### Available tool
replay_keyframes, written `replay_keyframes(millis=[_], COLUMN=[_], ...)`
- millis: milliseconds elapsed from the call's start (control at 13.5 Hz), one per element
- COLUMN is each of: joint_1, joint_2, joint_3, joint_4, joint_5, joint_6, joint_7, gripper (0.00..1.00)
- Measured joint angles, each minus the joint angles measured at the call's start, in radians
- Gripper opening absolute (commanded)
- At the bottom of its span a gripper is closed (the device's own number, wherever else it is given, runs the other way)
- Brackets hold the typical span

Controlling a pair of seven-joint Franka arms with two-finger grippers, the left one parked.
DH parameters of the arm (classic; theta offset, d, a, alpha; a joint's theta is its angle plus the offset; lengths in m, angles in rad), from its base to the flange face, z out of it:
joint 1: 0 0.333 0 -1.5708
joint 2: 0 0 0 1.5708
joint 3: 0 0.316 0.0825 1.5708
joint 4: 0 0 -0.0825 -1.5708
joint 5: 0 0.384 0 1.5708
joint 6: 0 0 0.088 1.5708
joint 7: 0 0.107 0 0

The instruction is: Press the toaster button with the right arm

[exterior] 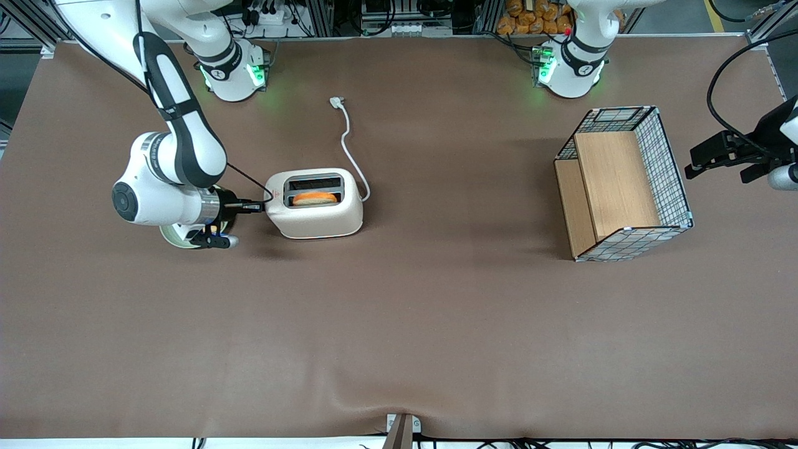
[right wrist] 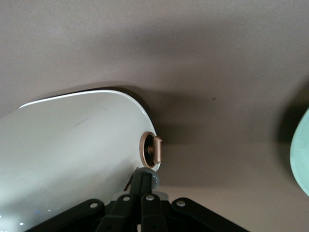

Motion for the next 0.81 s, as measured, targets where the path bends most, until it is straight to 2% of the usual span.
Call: replay_keyframes(millis=[815], joint_1=[-0.002], joint_2=[0.001], joint_3=[-0.003], joint_4=[0.005], joint_5=[0.005], joint_6=[-0.016], joint_7=[-0.01], gripper=[0.0])
